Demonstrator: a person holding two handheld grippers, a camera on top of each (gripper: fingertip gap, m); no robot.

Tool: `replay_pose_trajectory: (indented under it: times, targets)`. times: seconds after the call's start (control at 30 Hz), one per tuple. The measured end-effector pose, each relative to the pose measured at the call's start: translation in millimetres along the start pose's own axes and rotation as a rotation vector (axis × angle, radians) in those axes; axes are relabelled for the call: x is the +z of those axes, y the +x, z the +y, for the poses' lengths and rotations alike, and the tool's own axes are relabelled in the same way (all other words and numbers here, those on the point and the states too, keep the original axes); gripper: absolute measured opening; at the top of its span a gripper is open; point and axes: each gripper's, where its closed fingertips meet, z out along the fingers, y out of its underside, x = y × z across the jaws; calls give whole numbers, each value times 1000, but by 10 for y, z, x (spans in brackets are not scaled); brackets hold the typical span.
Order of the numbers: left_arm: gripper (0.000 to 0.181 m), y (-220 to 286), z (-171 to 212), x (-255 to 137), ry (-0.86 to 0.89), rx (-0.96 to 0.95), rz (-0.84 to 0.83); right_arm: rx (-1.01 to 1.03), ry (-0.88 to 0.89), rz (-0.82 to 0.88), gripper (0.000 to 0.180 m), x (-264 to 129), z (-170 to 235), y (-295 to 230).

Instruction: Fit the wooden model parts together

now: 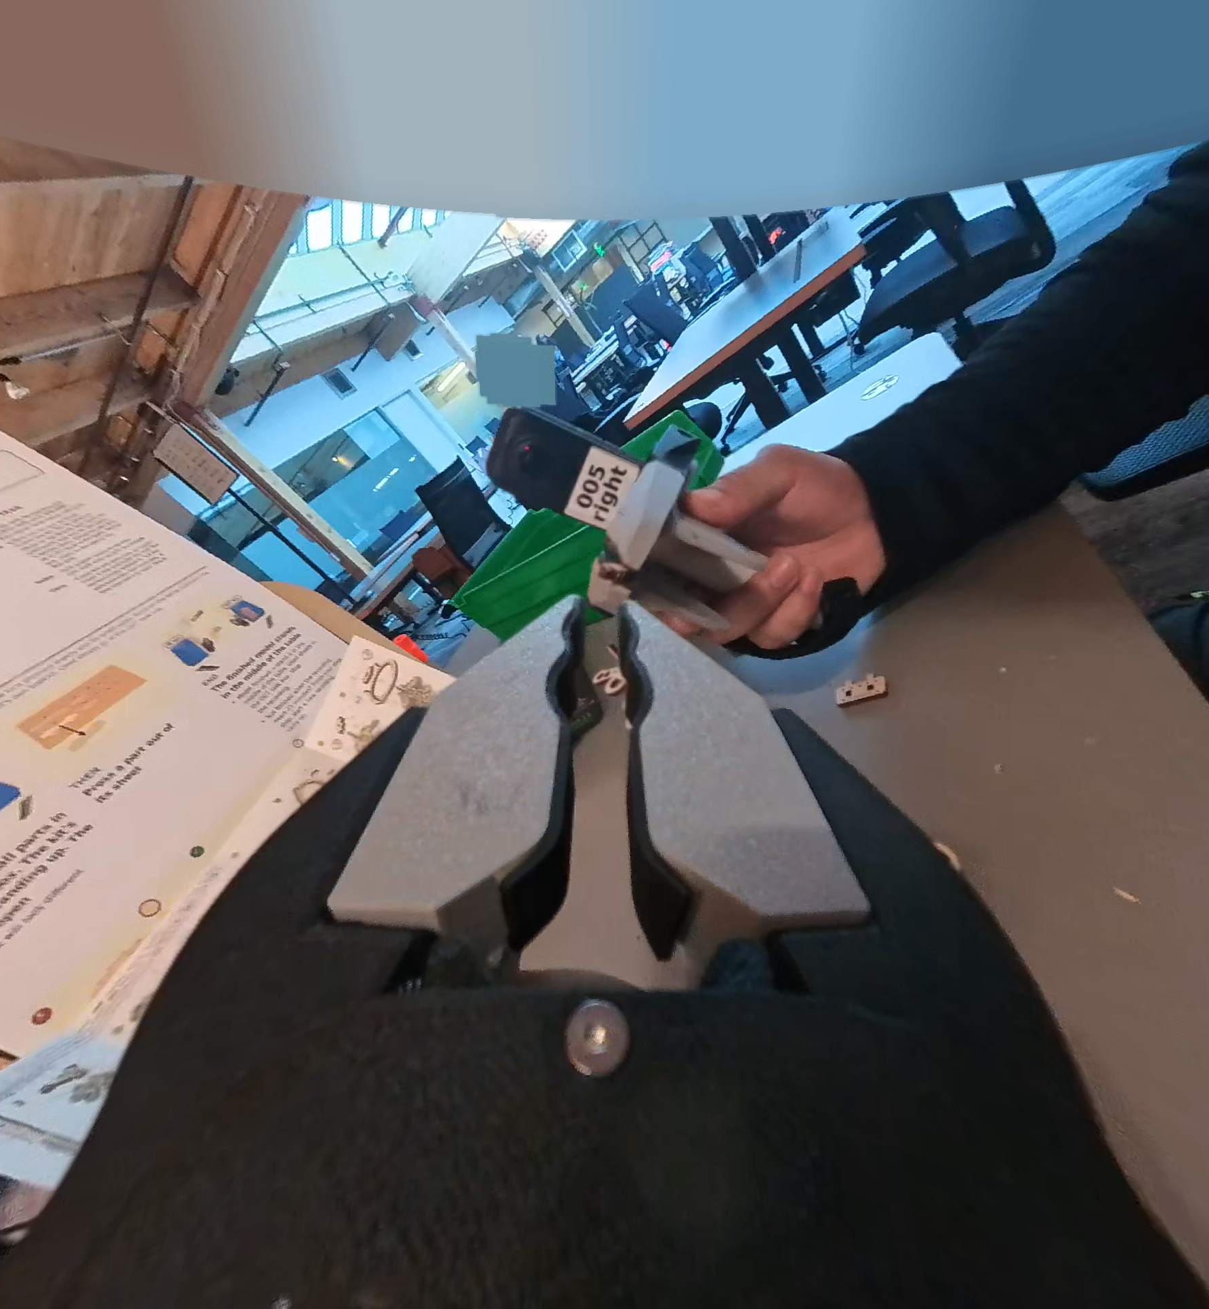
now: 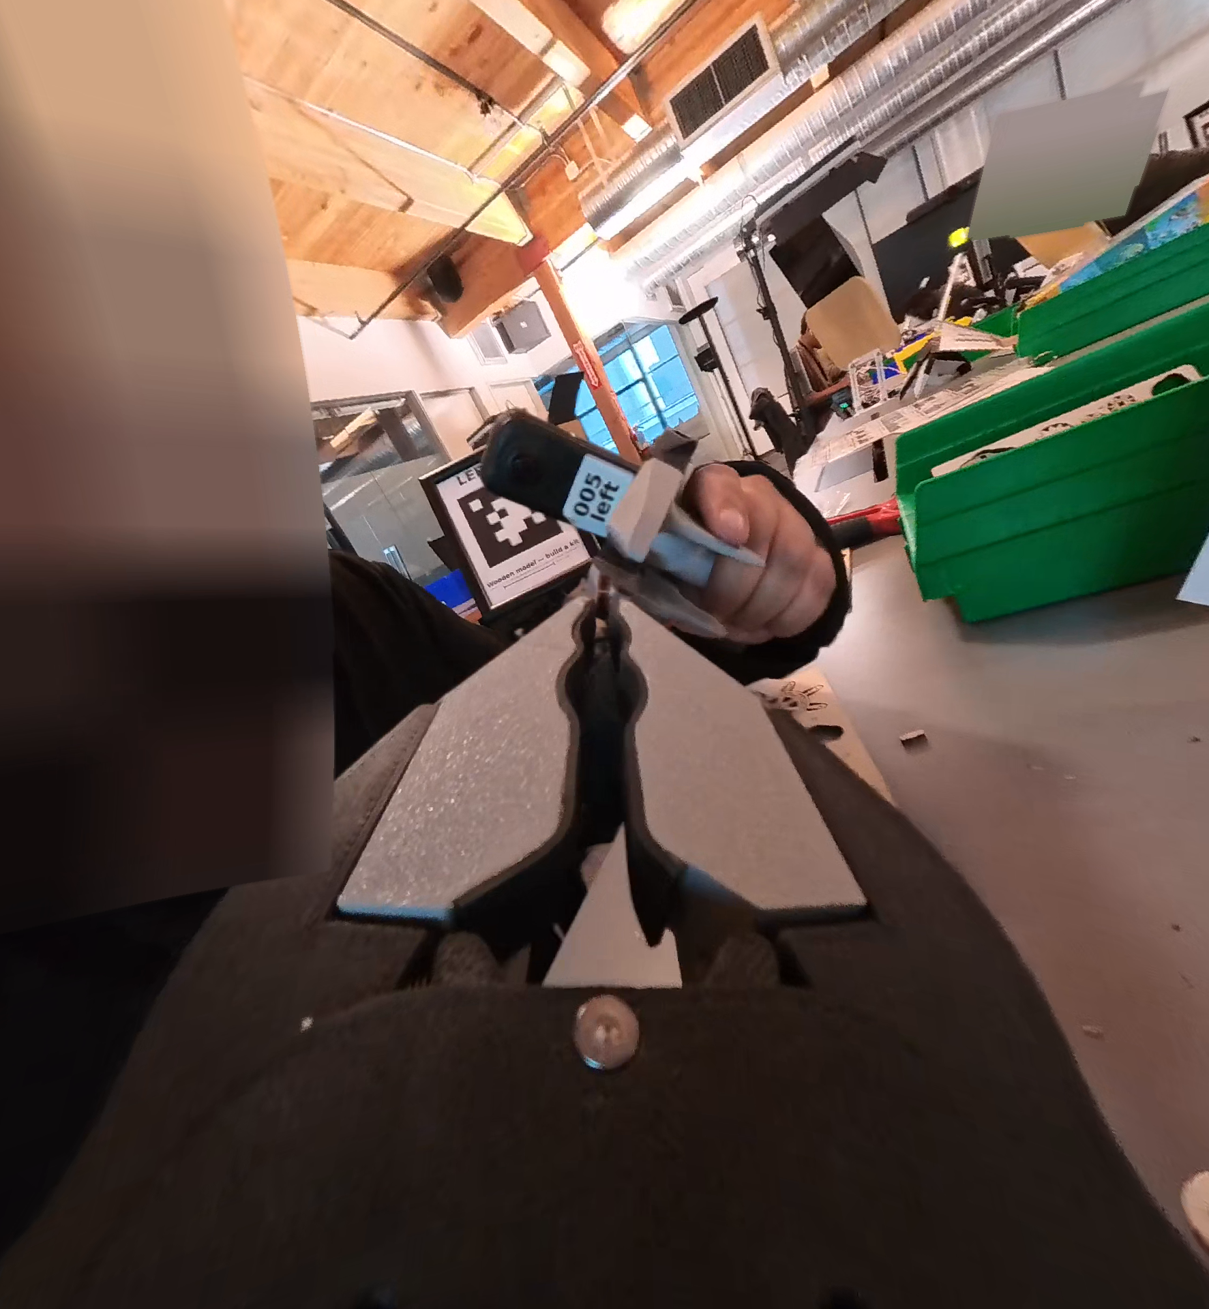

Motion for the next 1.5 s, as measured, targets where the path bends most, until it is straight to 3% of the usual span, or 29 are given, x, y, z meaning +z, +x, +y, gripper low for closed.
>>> replay_pose_trajectory:
  times: [0.03, 0.3, 0.67, 1.07, 1.5]
  targets:
    - [5, 8, 16, 8, -8, -18, 9, -20, -11, 28, 0, -1, 13, 35]
    - [8, 101, 317, 59, -158, -175, 115, -400, -147, 334, 0, -11, 84, 195]
    - [8, -19, 575, 69, -261, -307, 74, -558, -244, 541, 0, -75, 128, 389]
    - [8, 34, 593, 85, -276, -277, 89, -690, -320, 594, 0, -36, 202, 410]
    - [8, 41, 537, 61, -237, -415, 137, -806, -383, 709, 0, -88, 200, 510]
